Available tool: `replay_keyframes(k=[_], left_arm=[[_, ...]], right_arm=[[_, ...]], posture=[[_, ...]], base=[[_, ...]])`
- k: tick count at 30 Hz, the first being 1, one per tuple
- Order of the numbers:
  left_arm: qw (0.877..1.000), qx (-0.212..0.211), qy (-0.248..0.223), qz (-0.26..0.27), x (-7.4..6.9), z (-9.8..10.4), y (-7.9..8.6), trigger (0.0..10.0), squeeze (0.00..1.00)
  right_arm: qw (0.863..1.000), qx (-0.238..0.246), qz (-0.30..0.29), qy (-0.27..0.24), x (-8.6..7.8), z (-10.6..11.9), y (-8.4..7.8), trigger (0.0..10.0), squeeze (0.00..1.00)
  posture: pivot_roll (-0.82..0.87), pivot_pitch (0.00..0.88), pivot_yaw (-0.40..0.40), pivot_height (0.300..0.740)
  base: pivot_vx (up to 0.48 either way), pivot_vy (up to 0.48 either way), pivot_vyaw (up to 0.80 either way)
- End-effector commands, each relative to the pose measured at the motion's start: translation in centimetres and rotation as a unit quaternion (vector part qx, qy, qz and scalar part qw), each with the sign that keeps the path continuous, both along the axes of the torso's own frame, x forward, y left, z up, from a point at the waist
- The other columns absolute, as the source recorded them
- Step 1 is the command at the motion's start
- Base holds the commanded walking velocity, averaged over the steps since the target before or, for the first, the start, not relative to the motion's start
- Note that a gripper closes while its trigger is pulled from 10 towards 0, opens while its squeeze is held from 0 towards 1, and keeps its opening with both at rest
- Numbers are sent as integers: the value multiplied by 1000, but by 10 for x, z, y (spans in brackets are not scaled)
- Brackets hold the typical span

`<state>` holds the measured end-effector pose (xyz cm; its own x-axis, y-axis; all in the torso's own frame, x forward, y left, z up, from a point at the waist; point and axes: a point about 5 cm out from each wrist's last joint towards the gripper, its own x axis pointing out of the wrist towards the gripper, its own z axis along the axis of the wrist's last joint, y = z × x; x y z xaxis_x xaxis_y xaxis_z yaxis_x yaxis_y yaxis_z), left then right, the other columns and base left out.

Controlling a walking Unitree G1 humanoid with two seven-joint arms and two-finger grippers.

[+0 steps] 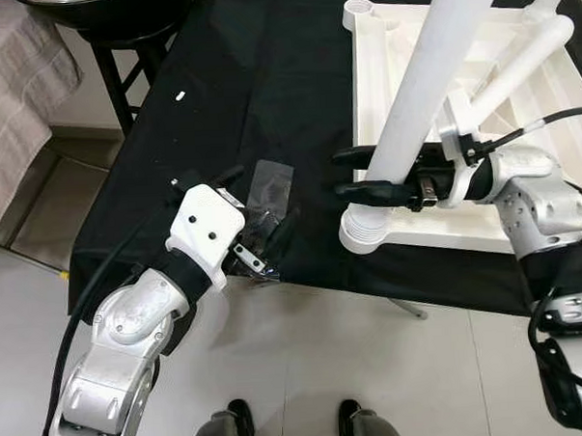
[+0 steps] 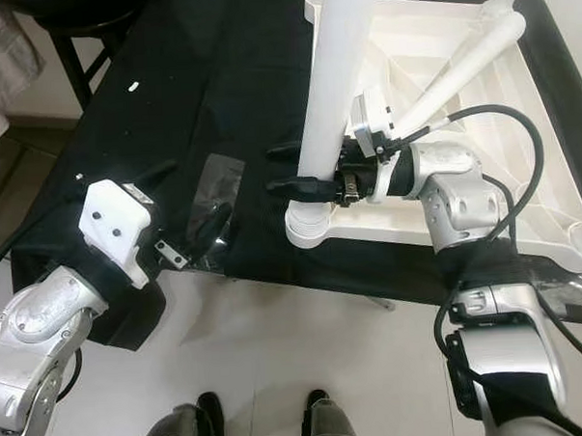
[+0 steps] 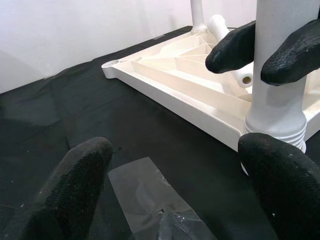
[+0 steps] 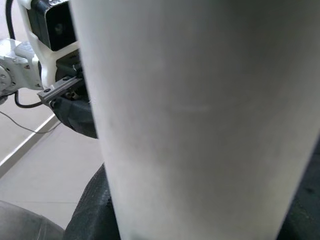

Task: Building children table

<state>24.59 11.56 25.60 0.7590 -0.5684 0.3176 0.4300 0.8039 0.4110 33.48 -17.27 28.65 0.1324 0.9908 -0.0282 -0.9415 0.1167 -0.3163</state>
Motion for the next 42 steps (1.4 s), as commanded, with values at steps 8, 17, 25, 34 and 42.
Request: replay_keyframes(k=[8, 17, 25, 34, 42], left_arm=[[1000, -3, 6, -2, -4, -3, -3, 10000, 0], [1000, -5, 5, 2, -2, -4, -2, 10000, 0], [1000, -4, -4, 7, 2, 0, 1, 10000, 0], [1000, 2, -21, 14, 8, 7, 7, 10000, 0], [997, -55, -43, 22, 21, 39, 22, 10000, 0]], right_arm=[[991, -19, -100, 81, -3, -32, -6, 10000, 0], [963, -24, -257, 81, -26, -58, 7, 10000, 0], [888, 52, -444, 108, -40, -82, 29, 10000, 0], [831, 99, -533, 129, -57, -95, 41, 10000, 0], [837, 88, -527, 119, -66, -104, 63, 10000, 0]], posture=[[-25, 351, -20, 740], [-55, 338, -26, 740], [-52, 325, -14, 740], [-48, 296, -1, 740], [-44, 266, -1, 740]], base=[[0, 0, 0], [0, 0, 0], [0, 0, 0], [0, 0, 0], [0, 0, 0]])
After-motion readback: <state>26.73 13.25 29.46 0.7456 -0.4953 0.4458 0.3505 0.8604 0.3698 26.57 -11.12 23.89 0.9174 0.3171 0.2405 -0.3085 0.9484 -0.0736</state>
